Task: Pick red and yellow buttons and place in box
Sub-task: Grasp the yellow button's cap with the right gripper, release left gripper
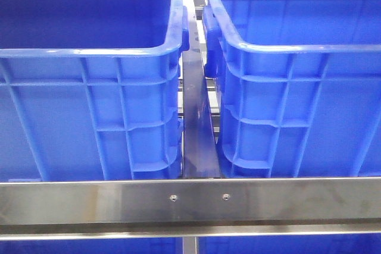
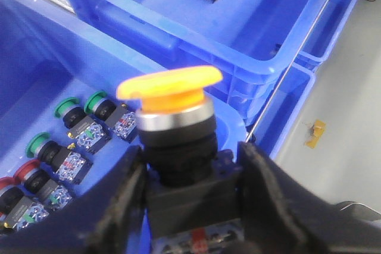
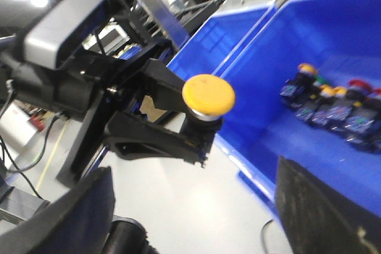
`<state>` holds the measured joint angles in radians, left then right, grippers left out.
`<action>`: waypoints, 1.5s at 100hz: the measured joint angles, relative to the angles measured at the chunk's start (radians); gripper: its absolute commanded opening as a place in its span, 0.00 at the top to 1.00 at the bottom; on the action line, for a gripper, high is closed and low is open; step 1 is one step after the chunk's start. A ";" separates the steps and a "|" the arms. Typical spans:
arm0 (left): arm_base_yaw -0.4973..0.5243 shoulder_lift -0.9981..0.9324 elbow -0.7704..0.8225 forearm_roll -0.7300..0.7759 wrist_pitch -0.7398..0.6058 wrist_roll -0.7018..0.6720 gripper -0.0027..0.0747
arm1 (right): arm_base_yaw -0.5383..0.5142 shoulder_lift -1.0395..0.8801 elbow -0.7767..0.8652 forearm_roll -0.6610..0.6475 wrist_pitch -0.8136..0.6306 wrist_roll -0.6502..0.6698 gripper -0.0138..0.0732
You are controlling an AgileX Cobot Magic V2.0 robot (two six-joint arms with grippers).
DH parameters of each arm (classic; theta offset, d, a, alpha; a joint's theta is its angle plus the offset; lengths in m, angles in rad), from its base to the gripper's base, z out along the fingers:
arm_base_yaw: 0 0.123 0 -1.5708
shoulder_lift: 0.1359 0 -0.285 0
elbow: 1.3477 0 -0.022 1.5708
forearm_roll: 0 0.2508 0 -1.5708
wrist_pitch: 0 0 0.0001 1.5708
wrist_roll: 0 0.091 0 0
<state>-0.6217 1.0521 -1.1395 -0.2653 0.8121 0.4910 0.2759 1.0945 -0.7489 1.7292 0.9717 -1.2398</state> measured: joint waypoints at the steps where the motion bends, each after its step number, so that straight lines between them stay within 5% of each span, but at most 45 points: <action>1: 0.000 0.000 0.000 0.000 0.000 0.000 0.98 | 0.006 0.005 -0.006 0.004 -0.003 0.000 0.18; 63: 0.000 0.000 0.000 -0.002 0.000 0.000 0.98 | 0.190 0.326 -0.251 0.037 -0.071 0.043 0.18; 131: 0.000 0.000 0.000 -0.004 -0.002 0.000 0.98 | 0.259 0.351 -0.302 0.040 -0.108 0.061 0.18; 150: 0.000 0.000 0.000 -0.005 -0.002 0.002 0.98 | 0.273 0.374 -0.327 0.040 -0.106 0.071 0.26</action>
<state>-0.6217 1.0521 -1.1395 -0.2706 0.8100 0.4927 0.5485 1.4683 -1.0763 1.7691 0.8660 -1.1687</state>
